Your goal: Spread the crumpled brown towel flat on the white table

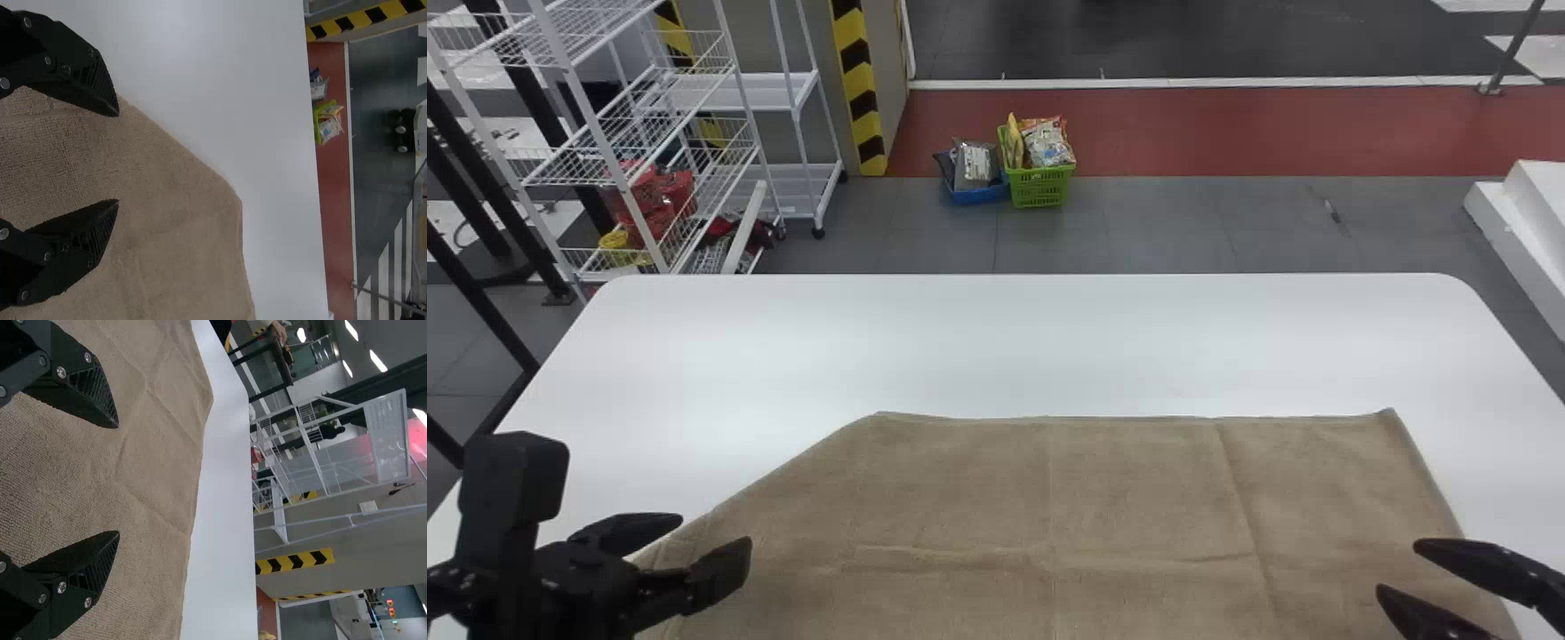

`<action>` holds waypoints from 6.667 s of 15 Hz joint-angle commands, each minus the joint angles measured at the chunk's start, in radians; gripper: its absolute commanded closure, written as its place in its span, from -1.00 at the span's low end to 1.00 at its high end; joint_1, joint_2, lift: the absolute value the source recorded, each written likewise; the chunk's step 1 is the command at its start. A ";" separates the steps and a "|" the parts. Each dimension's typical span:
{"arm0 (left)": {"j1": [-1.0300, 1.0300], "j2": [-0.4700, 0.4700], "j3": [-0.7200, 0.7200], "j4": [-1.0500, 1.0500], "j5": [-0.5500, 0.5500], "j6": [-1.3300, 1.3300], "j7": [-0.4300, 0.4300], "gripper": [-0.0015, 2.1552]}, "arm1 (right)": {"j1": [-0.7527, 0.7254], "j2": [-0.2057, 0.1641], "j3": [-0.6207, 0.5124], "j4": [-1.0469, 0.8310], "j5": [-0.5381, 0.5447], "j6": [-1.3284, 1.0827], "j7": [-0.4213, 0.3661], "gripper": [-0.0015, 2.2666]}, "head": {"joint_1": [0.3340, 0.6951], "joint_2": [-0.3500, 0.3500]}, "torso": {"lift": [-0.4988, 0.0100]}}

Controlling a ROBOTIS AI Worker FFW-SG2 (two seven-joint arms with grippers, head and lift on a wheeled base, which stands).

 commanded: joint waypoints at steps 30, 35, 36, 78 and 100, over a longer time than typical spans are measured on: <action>0.167 -0.003 0.051 -0.072 0.066 -0.148 -0.200 -0.01 | -0.015 0.001 -0.014 0.074 -0.014 -0.003 0.013 -0.73 | 1.00 0.10 | 0.48; 0.216 -0.003 0.003 -0.069 0.029 -0.182 -0.286 -0.02 | -0.017 -0.005 0.001 0.084 -0.011 -0.018 0.013 -0.74 | 1.00 -0.11 | 0.48; 0.223 -0.003 -0.012 -0.069 0.012 -0.182 -0.286 -0.02 | -0.017 -0.011 0.003 0.095 -0.011 -0.040 0.013 -0.74 | 1.00 -0.13 | 0.48; 0.117 -0.003 -0.026 -0.128 -0.035 0.014 -0.411 -0.70 | -0.026 -0.083 -0.066 0.225 -0.051 -0.101 0.013 -0.79 | 1.00 -0.51 | 0.48; 0.042 -0.003 -0.155 -0.057 -0.018 0.036 0.113 -0.77 | -0.025 -0.083 -0.094 0.262 -0.064 -0.135 0.013 -0.79 | 1.00 -0.37 | 0.48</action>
